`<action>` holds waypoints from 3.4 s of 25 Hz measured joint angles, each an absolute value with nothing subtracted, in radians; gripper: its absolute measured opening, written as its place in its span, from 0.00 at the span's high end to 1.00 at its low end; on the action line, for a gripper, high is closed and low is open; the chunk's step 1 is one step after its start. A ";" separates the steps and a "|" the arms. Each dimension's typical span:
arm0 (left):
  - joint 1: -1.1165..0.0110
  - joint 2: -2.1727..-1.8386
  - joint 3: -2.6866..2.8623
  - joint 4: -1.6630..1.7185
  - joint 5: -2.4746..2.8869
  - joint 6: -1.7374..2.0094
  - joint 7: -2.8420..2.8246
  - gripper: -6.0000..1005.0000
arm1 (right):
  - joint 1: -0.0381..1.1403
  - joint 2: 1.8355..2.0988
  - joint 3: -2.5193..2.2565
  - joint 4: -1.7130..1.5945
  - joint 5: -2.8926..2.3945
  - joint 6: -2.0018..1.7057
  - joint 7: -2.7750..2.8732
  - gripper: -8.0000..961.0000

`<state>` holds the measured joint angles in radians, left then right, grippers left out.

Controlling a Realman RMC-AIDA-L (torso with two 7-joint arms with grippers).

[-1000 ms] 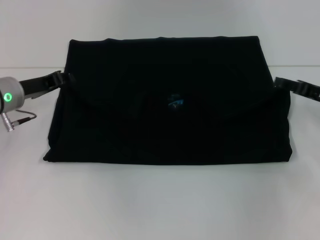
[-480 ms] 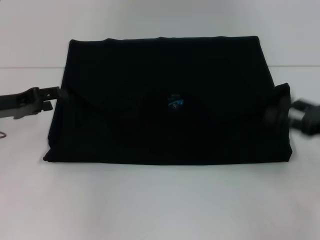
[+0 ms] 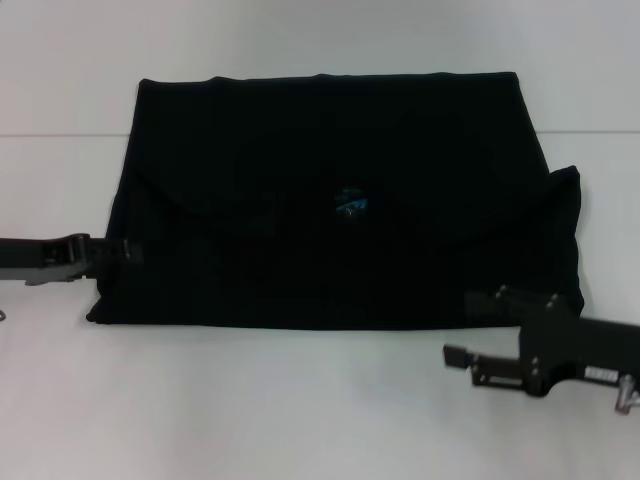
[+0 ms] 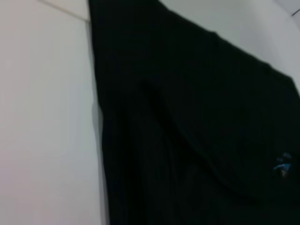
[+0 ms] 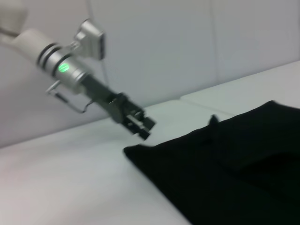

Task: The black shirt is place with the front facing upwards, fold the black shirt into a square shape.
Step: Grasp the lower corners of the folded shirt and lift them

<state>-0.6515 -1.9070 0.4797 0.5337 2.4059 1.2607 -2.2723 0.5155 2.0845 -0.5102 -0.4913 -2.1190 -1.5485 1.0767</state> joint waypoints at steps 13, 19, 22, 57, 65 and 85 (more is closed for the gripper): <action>-0.660 -1.929 0.556 0.537 2.409 1.173 -2.264 0.24 | 0.525 2.090 -0.529 -0.474 -2.129 -1.543 1.059 0.14; -0.661 -1.933 0.590 0.530 2.410 1.151 -2.269 0.24 | 0.525 2.090 -0.529 -0.468 -2.129 -1.546 1.062 0.14; -0.658 -1.934 0.592 0.531 2.410 1.166 -2.272 0.24 | 0.524 2.089 -0.529 -0.467 -2.129 -1.546 1.062 0.14; -0.660 -1.935 0.680 0.547 2.413 1.229 -2.268 0.96 | 0.520 2.020 -0.529 -0.660 -2.155 -1.540 1.612 0.14; -0.665 -1.930 0.678 0.544 2.413 1.238 -2.266 0.96 | 0.644 1.876 -0.542 -0.769 -2.404 -1.572 2.273 0.14; -0.668 -1.930 0.681 0.543 2.413 1.244 -2.268 0.96 | 0.812 1.924 -0.685 -0.575 -2.644 -1.311 2.468 0.25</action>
